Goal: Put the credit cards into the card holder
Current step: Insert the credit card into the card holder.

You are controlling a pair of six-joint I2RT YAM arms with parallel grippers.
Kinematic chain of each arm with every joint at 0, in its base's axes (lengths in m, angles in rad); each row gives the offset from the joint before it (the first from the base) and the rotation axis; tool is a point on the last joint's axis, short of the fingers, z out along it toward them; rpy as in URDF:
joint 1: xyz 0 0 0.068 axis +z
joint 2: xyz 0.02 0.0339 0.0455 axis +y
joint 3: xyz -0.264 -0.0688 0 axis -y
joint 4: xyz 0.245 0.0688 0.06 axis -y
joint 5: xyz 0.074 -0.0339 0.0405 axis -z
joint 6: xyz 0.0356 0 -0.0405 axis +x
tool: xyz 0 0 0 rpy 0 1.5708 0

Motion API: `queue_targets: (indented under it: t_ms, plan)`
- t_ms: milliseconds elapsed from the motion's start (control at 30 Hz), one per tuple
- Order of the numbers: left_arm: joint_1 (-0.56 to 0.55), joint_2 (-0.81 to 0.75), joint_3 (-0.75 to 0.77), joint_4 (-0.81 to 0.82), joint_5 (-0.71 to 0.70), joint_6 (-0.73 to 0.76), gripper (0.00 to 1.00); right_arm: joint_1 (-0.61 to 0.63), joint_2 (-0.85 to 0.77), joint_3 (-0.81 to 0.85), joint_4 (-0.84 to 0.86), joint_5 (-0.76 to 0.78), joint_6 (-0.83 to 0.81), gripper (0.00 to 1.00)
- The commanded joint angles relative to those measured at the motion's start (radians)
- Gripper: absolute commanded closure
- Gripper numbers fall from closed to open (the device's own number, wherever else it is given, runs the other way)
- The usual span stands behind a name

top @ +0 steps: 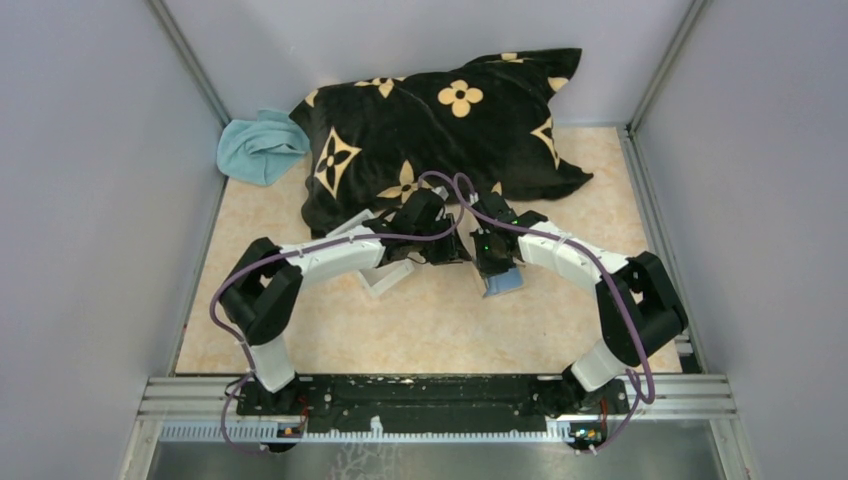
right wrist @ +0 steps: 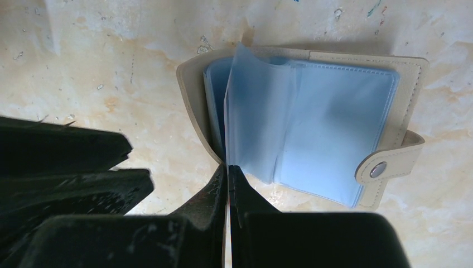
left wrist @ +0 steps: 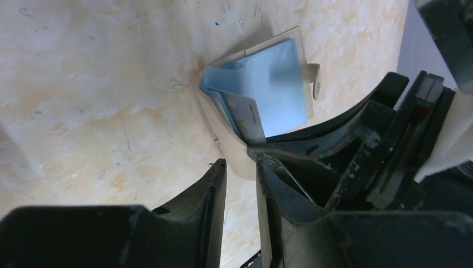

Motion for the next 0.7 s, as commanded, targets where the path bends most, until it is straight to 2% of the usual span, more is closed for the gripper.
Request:
queue_targets:
  t_ms: [0,167,667]
  plan:
    - [0.005,0.054,0.036,0.061,0.029,-0.039,0.67,0.015,0.004,0.012,-0.004,0.011,0.015,1.0]
    - [0.005,0.106,0.085,-0.007,0.015,-0.021,0.66,0.018,0.001,0.006,0.001,0.009,0.016,1.0]
    - [0.0,0.181,0.138,-0.036,-0.013,-0.013,0.59,0.024,-0.003,0.007,0.0,0.005,0.013,1.0]
